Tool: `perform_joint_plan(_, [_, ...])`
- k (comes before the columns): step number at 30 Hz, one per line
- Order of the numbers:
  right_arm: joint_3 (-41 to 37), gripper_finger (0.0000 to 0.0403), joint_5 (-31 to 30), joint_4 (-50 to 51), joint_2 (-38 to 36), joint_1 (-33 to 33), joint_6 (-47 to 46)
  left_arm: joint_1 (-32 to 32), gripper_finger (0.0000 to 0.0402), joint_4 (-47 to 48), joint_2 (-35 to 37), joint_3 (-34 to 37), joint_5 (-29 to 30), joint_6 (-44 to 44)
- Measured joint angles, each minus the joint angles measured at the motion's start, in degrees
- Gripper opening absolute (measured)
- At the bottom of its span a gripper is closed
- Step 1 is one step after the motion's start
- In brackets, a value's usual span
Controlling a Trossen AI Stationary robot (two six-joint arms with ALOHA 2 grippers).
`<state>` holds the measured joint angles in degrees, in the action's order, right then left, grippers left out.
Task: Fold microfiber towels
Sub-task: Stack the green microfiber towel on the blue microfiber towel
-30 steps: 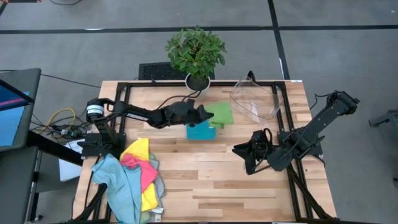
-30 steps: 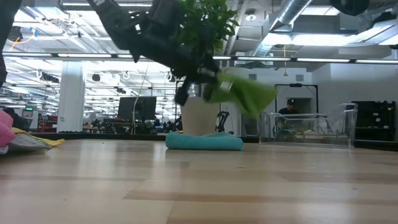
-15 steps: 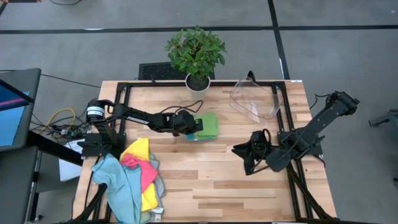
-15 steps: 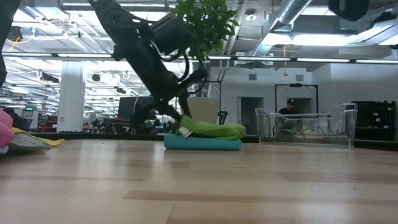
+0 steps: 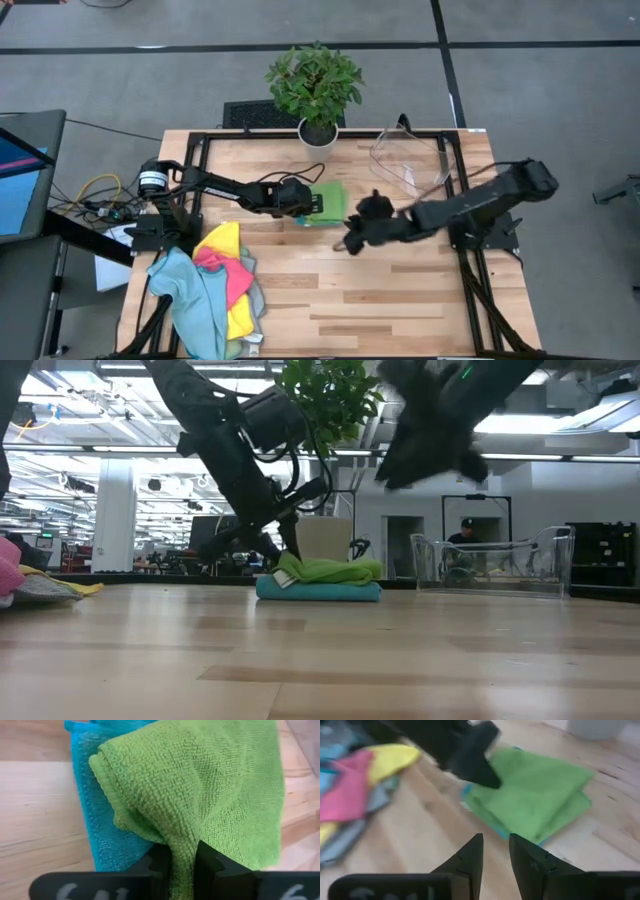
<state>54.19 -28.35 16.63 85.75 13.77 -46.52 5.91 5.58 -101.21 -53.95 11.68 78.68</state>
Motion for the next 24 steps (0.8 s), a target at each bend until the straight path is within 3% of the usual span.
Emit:
perform_joint_plan(4, [-0.02, 0.0120, 6.56, -6.86, 5.68, -4.72, 5.54, 0.00, 0.0037, 0.66, 0.00, 0.00, -0.66, -0.07])
perform_joint_plan(11, [-0.04, 0.0121, 8.90, -11.06, 15.50, -9.06, 7.59, 0.00, 0.0037, 1.20, 0.02, 0.00, -1.17, -2.62])
perform_joint_plan(15, [-0.02, 0.0121, 13.48, -12.84, 19.88, -10.99, 7.54, 0.12, 0.0038, 1.27, 0.05, 0.00, -2.97, -4.87])
perform_joint_plan(24, [0.18, 0.0120, 15.22, -14.66, 22.01, -11.24, 8.03, 1.33, 0.0038, 4.15, 1.56, -0.04, -6.93, -10.74])
